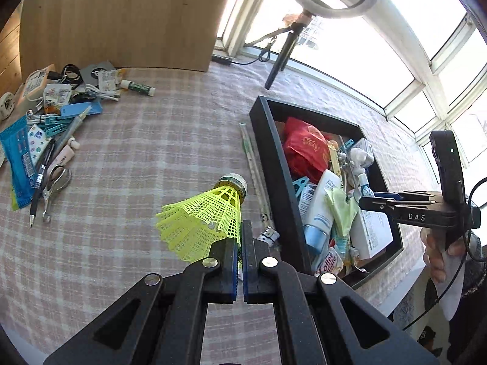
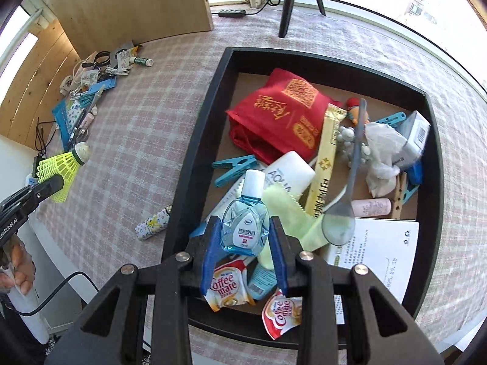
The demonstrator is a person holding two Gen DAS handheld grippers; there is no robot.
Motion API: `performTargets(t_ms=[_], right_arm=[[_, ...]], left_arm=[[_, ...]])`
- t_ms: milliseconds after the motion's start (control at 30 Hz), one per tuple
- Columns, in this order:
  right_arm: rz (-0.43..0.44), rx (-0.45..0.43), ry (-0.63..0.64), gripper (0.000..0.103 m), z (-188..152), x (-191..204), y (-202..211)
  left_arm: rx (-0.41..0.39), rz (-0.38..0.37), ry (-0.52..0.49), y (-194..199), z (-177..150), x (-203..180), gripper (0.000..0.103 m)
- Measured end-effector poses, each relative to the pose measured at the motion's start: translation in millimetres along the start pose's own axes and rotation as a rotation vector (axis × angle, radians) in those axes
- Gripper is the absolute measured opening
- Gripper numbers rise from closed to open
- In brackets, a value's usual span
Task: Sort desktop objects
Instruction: 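Drop the shuttlecock in the tray with the left tool while the right tool drops the eye-drop bottle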
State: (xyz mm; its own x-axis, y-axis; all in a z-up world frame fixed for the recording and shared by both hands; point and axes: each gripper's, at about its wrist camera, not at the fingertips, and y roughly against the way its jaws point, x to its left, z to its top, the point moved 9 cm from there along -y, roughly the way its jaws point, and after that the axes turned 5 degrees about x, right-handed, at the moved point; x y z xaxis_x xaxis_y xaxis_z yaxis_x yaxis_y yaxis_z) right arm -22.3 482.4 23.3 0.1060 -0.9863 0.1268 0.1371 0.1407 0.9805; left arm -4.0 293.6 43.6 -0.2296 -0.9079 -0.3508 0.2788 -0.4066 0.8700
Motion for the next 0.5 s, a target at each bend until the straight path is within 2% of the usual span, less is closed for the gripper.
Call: performTargets(t_ms=[233, 367, 500], right_arm=[[-0.057, -0.023, -0.127, 0.031, -12, -92, 16], [-0.072, -0.022, -0.163, 0.031, -15, -128, 19], [-0.083, -0.019, -0.180, 0.031, -13, -147, 18]], left_arm=[[0.047, -0.040, -0.119, -40, 13, -85, 0.001], [0.068, -0.055, -0.135, -57, 22, -110, 0.001], [0.079, -0.054, -0.149, -69, 29, -128, 0.001]])
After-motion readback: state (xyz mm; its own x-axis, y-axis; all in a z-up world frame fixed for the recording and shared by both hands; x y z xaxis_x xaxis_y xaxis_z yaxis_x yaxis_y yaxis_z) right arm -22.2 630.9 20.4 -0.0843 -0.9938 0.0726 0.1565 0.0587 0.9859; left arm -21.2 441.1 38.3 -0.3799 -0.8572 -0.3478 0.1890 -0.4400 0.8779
